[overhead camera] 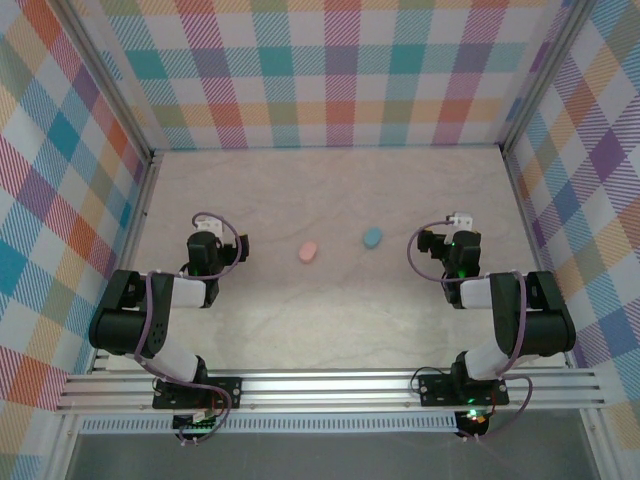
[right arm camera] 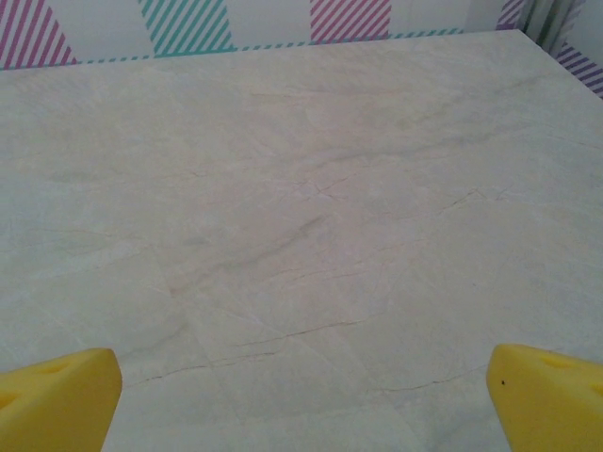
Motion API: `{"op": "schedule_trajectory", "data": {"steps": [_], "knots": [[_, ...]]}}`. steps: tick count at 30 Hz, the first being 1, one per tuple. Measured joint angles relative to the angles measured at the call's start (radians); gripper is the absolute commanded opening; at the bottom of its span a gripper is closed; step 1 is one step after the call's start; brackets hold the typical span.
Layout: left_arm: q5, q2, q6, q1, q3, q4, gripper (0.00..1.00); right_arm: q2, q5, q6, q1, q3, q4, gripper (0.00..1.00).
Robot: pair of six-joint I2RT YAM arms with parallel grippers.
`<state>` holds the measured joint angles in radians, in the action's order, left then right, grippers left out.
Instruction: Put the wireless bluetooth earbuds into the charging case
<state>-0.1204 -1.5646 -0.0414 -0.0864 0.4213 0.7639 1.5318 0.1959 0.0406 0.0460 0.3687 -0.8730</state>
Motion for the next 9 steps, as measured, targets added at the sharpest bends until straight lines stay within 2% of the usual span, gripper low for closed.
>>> {"op": "schedule_trajectory", "data": {"steps": [9], "knots": [[0.000,0.000,0.000,0.000,0.000,0.000,1.00,0.000,-0.008,0.000,0.000,0.000,0.007,1.00]]}}
